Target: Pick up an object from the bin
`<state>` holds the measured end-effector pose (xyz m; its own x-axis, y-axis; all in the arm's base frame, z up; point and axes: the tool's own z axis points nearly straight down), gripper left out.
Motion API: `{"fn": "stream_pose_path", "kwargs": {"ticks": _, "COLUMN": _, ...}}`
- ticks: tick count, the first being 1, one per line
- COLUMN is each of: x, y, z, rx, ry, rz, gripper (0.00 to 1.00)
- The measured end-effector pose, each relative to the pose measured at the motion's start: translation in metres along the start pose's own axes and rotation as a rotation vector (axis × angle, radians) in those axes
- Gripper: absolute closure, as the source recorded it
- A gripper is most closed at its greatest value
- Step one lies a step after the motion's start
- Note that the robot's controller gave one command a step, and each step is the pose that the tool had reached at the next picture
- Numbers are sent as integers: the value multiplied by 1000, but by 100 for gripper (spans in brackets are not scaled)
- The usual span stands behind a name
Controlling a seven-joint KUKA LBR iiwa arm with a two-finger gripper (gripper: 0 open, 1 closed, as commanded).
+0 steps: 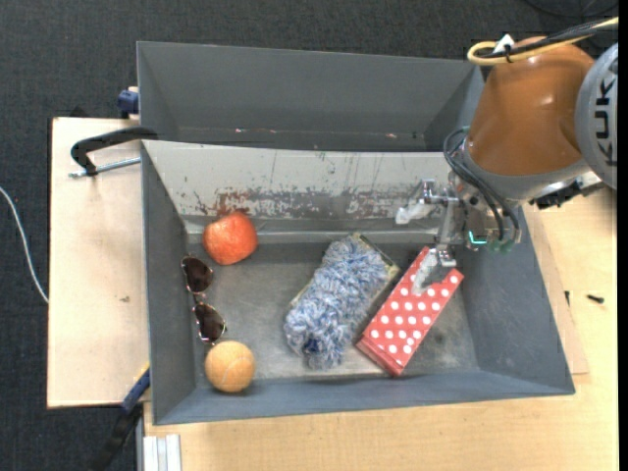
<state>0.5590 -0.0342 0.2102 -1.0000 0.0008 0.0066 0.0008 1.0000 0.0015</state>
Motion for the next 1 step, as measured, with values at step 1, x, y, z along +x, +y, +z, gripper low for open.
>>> {"fn": "stream_pose_path", "kwargs": {"ticks": 1, "x": -2, "y": 0, "z": -4, "rx": 1, "ry": -9, "rz": -1, "gripper": 0}}
